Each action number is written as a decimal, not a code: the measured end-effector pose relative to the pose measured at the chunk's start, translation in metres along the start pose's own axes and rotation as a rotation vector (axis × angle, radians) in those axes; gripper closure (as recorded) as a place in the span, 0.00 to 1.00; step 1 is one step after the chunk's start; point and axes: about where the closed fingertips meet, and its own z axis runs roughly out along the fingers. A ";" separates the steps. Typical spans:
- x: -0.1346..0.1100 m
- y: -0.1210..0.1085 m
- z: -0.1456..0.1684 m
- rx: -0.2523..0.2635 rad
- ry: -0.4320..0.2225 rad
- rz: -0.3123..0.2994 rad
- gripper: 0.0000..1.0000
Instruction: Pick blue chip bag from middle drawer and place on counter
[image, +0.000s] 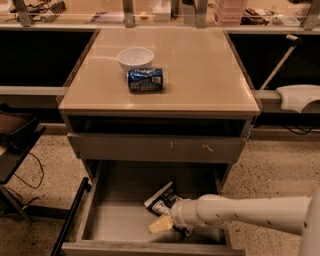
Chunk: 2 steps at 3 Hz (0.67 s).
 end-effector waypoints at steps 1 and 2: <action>0.009 0.027 0.013 -0.007 0.030 -0.057 0.00; 0.010 0.027 0.013 -0.008 0.029 -0.052 0.00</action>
Offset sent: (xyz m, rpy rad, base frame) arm -0.0187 0.0207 -0.0097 -0.0417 -0.0014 0.0460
